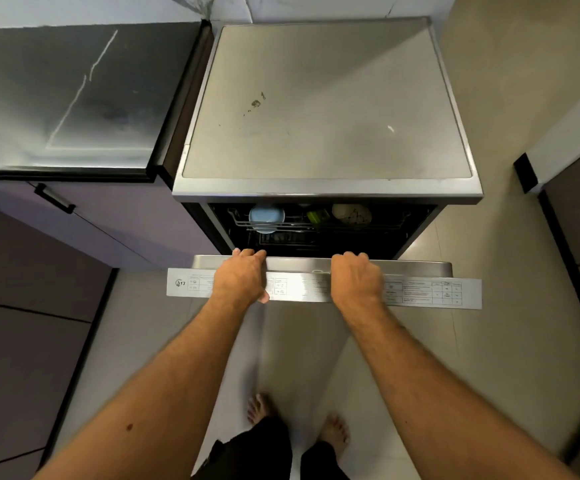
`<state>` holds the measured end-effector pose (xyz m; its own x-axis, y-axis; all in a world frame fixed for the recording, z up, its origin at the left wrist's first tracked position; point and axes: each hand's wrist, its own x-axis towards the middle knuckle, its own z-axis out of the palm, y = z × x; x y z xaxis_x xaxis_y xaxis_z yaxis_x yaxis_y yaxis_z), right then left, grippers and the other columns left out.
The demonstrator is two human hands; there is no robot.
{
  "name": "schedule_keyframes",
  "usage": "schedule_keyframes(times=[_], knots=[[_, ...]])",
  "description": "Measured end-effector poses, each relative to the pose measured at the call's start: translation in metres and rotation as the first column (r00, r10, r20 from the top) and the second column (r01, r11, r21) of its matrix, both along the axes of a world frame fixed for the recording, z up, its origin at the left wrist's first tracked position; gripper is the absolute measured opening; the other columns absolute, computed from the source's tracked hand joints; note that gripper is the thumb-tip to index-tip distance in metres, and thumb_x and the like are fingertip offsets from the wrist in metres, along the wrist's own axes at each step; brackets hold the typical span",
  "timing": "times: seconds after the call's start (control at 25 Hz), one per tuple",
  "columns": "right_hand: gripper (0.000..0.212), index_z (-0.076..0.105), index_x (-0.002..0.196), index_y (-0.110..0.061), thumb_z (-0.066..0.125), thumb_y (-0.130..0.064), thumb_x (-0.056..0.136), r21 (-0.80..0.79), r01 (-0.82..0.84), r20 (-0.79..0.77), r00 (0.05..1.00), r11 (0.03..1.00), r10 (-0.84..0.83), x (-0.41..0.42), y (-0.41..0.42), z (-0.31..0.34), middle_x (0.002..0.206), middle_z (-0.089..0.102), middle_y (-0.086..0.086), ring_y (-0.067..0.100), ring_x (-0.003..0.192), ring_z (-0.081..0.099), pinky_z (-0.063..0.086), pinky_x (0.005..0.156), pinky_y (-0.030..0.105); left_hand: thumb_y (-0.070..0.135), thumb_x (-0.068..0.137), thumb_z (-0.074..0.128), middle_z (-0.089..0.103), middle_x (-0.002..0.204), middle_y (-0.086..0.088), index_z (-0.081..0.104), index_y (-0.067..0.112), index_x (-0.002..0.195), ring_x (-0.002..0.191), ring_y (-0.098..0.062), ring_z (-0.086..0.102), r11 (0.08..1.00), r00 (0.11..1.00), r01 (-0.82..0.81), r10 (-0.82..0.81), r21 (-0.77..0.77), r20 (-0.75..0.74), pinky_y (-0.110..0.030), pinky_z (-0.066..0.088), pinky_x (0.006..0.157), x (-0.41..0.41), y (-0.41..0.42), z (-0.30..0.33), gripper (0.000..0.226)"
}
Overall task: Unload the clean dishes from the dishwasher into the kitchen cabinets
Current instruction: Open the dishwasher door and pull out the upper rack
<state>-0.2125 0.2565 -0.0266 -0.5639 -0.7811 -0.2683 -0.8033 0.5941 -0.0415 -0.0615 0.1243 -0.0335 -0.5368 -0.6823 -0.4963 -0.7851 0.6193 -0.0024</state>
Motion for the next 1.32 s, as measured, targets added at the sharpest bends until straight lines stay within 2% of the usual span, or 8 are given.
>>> schedule_keyframes(times=[0.16, 0.24, 0.32, 0.4, 0.56, 1.0, 1.16, 1.32], knots=[[0.076, 0.036, 0.145, -0.021, 0.076, -0.016, 0.080, 0.013, -0.039, 0.076, 0.996, 0.999, 0.038, -0.008, 0.003, -0.016, 0.142, 0.044, 0.008, 0.033, 0.134, 0.036, 0.033, 0.110, 0.048, 0.049, 0.067, 0.082, 0.050, 0.139, -0.001, 0.033, 0.024, 0.145, 0.133, -0.024, 0.041, 0.987, 0.987, 0.129, -0.118, -0.095, 0.112, -0.047, 0.026, 0.115, -0.001, 0.001, -0.005, 0.095], [0.093, 0.029, 0.153, -0.028, 0.080, -0.023, 0.076, 0.076, -0.107, 0.272, 0.959, 0.991, 0.083, -0.022, 0.008, -0.024, 0.153, 0.038, 0.002, 0.029, 0.144, 0.026, 0.011, 0.121, 0.052, 0.052, 0.065, 0.081, 0.048, 0.140, -0.001, 0.031, 0.024, 0.146, 0.136, -0.022, 0.038, 0.986, 0.979, 0.162, -0.155, -0.045, 0.132, -0.048, 0.017, 0.118, 0.000, -0.003, -0.011, 0.099], [0.099, 0.030, 0.151, -0.039, 0.083, -0.034, 0.067, 0.113, -0.125, 0.451, 0.890, 0.986, 0.061, -0.034, 0.014, -0.035, 0.147, 0.043, -0.006, 0.024, 0.139, 0.035, 0.016, 0.120, 0.050, 0.051, 0.062, 0.083, 0.049, 0.140, -0.001, 0.030, 0.025, 0.147, 0.135, -0.022, 0.039, 0.981, 0.971, 0.175, -0.187, 0.089, 0.149, -0.048, 0.015, 0.119, 0.003, -0.006, -0.016, 0.103], [0.102, 0.033, 0.143, -0.050, 0.083, -0.044, 0.055, 0.158, -0.122, 0.493, 0.870, 0.980, 0.029, -0.032, 0.022, -0.051, 0.132, 0.048, -0.014, 0.024, 0.126, 0.043, 0.032, 0.107, 0.048, 0.050, 0.058, 0.087, 0.052, 0.136, 0.001, 0.032, 0.025, 0.145, 0.129, -0.023, 0.045, 0.962, 0.975, 0.169, -0.195, 0.214, 0.108, -0.044, 0.022, 0.117, 0.013, -0.004, -0.027, 0.106], [0.097, 0.038, 0.141, -0.048, 0.085, -0.042, 0.056, 0.131, -0.137, 0.478, 0.876, 0.982, 0.058, -0.013, 0.042, -0.073, 0.129, 0.048, -0.016, 0.019, 0.122, 0.042, 0.030, 0.096, 0.041, 0.055, 0.057, 0.085, 0.049, 0.128, 0.006, 0.033, 0.028, 0.143, 0.120, -0.020, 0.041, 0.954, 0.983, 0.186, -0.184, 0.237, -0.029, -0.040, 0.029, 0.107, 0.039, 0.013, -0.047, 0.104], [0.101, 0.033, 0.138, -0.053, 0.084, -0.046, 0.051, 0.074, -0.087, 0.491, 0.870, 0.994, 0.039, 0.021, 0.090, -0.110, 0.136, 0.044, -0.020, 0.020, 0.130, 0.035, 0.028, 0.109, 0.050, 0.059, 0.055, 0.082, 0.044, 0.130, 0.010, 0.032, 0.031, 0.140, 0.122, -0.019, 0.035, 0.969, 0.984, 0.172, -0.162, 0.179, -0.071, -0.040, 0.026, 0.105, 0.073, 0.059, -0.078, 0.102], [0.097, 0.037, 0.144, -0.045, 0.086, -0.036, 0.061, 0.017, -0.097, 0.474, 0.877, 0.995, 0.078, 0.032, 0.100, -0.106, 0.142, 0.044, -0.015, 0.017, 0.133, 0.033, 0.022, 0.113, 0.046, 0.077, 0.078, 0.051, 0.047, 0.128, 0.011, 0.045, 0.034, 0.129, 0.125, -0.018, 0.034, 0.975, 0.984, 0.093, -0.060, 0.200, -0.165, -0.042, 0.022, 0.106, 0.081, 0.071, -0.086, 0.067], [0.095, 0.038, 0.144, -0.042, 0.085, -0.039, 0.062, 0.008, -0.111, 0.452, 0.887, 0.994, 0.095, 0.051, 0.124, -0.116, 0.143, 0.046, -0.013, 0.015, 0.132, 0.035, 0.019, 0.113, 0.045, 0.061, 0.095, 0.034, 0.053, 0.129, 0.011, 0.052, 0.039, 0.125, 0.125, -0.017, 0.036, 0.993, 0.977, 0.044, -0.019, 0.113, -0.214, -0.040, 0.021, 0.106, 0.099, 0.095, -0.117, 0.042]])
